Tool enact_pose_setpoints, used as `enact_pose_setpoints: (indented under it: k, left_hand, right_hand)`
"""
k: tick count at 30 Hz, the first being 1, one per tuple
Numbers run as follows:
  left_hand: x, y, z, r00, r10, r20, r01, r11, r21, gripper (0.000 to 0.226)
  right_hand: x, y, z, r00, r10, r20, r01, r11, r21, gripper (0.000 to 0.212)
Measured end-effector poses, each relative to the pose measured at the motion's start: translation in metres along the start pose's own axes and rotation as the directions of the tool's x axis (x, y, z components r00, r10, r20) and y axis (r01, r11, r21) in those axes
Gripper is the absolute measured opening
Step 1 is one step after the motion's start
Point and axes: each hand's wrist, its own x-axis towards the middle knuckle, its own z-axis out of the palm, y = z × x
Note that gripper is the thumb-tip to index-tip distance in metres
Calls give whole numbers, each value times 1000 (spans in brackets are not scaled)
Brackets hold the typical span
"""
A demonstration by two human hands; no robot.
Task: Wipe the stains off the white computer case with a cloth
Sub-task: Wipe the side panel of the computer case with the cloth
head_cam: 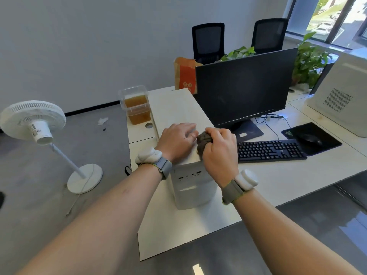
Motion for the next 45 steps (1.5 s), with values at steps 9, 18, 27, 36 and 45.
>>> enact_pose_setpoints:
  k: [9,18,27,36,45]
  left_hand:
    - [5,7,-30,959,-272,81,237,609,-757,37]
    - [46,-26,-53,921,-375,-105,252,779,-574,17]
    - [76,-92,-86,932,-343,-116,282,889,-360,35]
    - [119,-124,-93,963,-269,-33,265,960,-86,30]
    - [165,-113,-67,969,-227,93,195,943,268,108]
  right_hand:
    - [15,-26,27,802,-405,440,472,880,-50,43]
    - [63,-38,51,850,-166,500,332,905,-264,50]
    - [124,-81,88,816,51,576,187,920,-346,48]
    - [80,-100,107,819,-144,555,318,920,-231,45]
    - [4,-76,67,984,168,67,-121,889,-442,43]
